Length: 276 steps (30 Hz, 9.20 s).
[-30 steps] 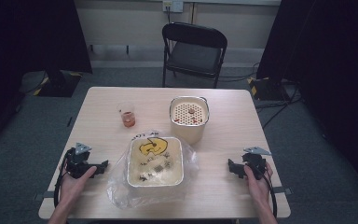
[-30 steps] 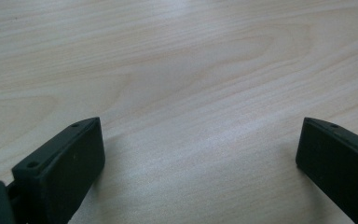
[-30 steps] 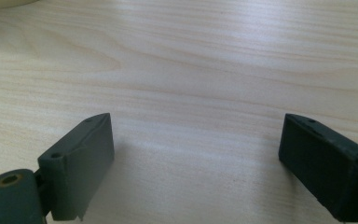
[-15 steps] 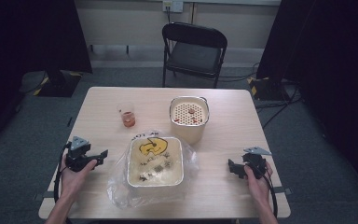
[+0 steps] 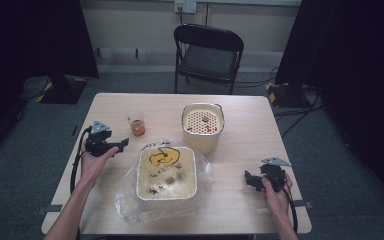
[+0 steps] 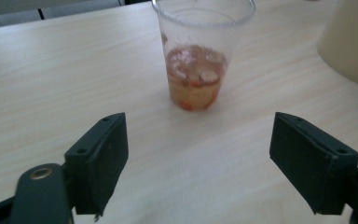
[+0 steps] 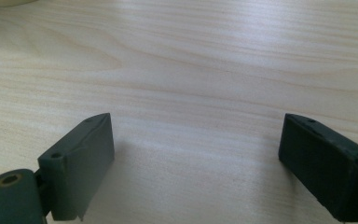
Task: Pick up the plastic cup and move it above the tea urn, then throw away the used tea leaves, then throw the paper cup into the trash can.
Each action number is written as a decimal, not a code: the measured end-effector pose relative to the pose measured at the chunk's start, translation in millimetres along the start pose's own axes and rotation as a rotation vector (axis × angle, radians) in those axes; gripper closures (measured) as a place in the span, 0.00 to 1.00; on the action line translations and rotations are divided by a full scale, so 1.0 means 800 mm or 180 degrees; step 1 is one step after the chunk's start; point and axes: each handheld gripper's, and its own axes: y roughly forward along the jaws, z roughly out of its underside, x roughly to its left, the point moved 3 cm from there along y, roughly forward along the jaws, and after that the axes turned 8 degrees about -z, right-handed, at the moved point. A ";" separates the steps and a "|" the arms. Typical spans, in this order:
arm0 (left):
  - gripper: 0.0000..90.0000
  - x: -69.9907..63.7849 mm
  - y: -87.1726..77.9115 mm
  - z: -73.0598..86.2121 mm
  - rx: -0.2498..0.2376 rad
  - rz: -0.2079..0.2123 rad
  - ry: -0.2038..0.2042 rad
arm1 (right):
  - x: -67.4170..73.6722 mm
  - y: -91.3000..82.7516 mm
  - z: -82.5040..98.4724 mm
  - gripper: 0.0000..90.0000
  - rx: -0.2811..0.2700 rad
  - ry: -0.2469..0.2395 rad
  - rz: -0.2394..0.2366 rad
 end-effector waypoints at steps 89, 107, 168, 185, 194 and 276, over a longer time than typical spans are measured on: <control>0.44 -0.149 0.018 -0.186 -0.0420 0.0153 0.1443 | 0.000 0.000 0.000 0.10 0.0003 -0.0015 -0.0024; 0.42 -0.203 0.048 -0.212 -0.0542 -0.0271 0.2226 | -0.001 0.000 0.000 0.10 0.0003 -0.0018 -0.0024; 0.47 -0.292 0.059 -0.229 -0.0334 -0.1992 0.6051 | 0.000 0.000 0.000 0.10 0.0002 -0.0014 -0.0020; 0.47 -0.297 0.058 -0.223 -0.0264 -0.2462 0.6877 | 0.000 0.000 0.000 0.10 0.0002 -0.0014 -0.0021; 0.47 -0.299 0.059 -0.220 -0.0250 -0.2428 0.6883 | 0.000 0.000 0.000 0.10 0.0002 -0.0014 -0.0020; 0.21 -0.215 -0.130 -0.105 -0.0372 0.1724 0.0863 | 0.000 0.000 0.000 0.10 0.0002 -0.0011 -0.0022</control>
